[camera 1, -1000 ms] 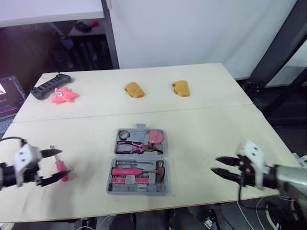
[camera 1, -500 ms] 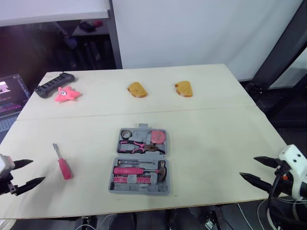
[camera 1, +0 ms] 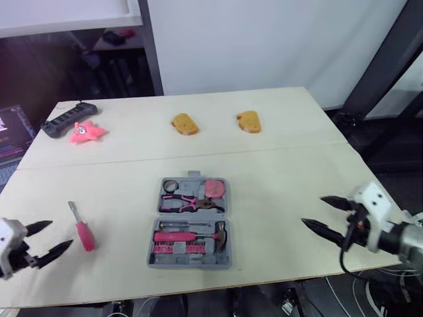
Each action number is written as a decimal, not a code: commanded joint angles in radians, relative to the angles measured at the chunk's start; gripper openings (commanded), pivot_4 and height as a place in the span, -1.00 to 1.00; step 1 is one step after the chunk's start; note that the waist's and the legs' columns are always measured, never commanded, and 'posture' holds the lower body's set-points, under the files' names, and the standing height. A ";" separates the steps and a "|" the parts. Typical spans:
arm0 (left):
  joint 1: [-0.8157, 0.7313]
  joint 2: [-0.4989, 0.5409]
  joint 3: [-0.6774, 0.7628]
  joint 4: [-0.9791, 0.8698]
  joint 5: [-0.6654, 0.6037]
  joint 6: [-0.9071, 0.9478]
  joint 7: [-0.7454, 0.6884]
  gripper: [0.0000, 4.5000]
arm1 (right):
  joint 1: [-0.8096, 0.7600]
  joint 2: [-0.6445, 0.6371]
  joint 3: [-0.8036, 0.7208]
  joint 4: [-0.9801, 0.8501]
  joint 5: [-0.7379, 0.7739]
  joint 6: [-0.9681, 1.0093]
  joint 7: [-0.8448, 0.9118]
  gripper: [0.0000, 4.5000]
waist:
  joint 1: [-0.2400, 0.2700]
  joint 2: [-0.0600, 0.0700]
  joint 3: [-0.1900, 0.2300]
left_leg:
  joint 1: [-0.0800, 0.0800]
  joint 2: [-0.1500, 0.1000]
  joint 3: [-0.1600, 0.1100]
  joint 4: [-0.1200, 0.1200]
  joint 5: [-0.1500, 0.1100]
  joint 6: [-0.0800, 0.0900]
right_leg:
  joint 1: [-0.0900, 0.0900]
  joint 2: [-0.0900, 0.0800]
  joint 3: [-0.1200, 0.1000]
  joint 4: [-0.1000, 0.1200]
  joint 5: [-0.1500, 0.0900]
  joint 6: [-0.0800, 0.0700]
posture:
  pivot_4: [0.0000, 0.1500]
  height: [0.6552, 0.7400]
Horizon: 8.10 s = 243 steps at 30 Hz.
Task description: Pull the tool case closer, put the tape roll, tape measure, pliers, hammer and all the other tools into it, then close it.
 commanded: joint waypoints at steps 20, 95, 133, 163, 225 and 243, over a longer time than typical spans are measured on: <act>-0.124 -0.476 0.091 -0.970 -0.220 1.183 1.392 1.00 | -0.476 0.102 0.466 -0.042 0.221 0.094 0.070 0.97 | 0.023 -0.003 0.001 | 0.000 -0.005 -0.006 0.002 0.000 0.000 | 0.003 0.001 -0.004 0.000 0.000 0.000 | 1.00 1.00; -0.812 0.471 -0.943 -1.096 -0.061 1.218 -0.211 -0.75 | -0.225 -0.118 0.272 -0.168 0.295 0.151 -0.034 1.00 | 0.013 -0.002 0.022 | -0.015 -0.006 -0.005 0.002 0.003 -0.005 | -0.007 0.000 -0.003 -0.005 0.002 0.003 | 1.00 1.00; -0.824 0.182 -1.198 -1.064 0.145 1.228 0.079 -0.75 | -0.316 -0.097 0.334 -0.180 0.372 0.233 -0.122 1.00 | 0.022 -0.004 0.024 | -0.017 -0.007 -0.006 0.014 0.001 -0.002 | -0.007 0.000 -0.004 0.001 0.002 0.004 | 1.00 1.00; -0.777 0.122 -1.263 -0.979 0.266 1.085 0.067 -0.75 | -0.286 -0.098 0.328 -0.197 0.414 0.246 -0.189 1.00 | 0.025 -0.003 0.023 | -0.017 -0.007 -0.006 0.016 0.001 -0.001 | -0.005 0.000 -0.003 0.001 0.003 0.006 | 1.00 1.00; -0.457 0.109 -1.053 -0.691 0.401 0.574 -0.017 -0.97 | -0.256 -0.080 0.331 -0.209 0.421 0.243 -0.233 1.00 | 0.023 0.002 0.019 | -0.016 -0.007 -0.005 0.017 0.000 -0.001 | -0.004 0.000 -0.003 0.002 0.004 0.006 | 1.00 1.00; -0.445 0.141 -0.713 -0.699 0.067 0.617 -0.181 -0.97 | -0.297 -0.071 0.397 -0.156 0.356 0.292 -0.283 1.00 | 0.017 0.014 0.010 | 0.000 -0.006 -0.005 0.016 -0.005 0.008 | 0.011 0.001 -0.003 0.000 0.001 0.007 | 1.00 1.00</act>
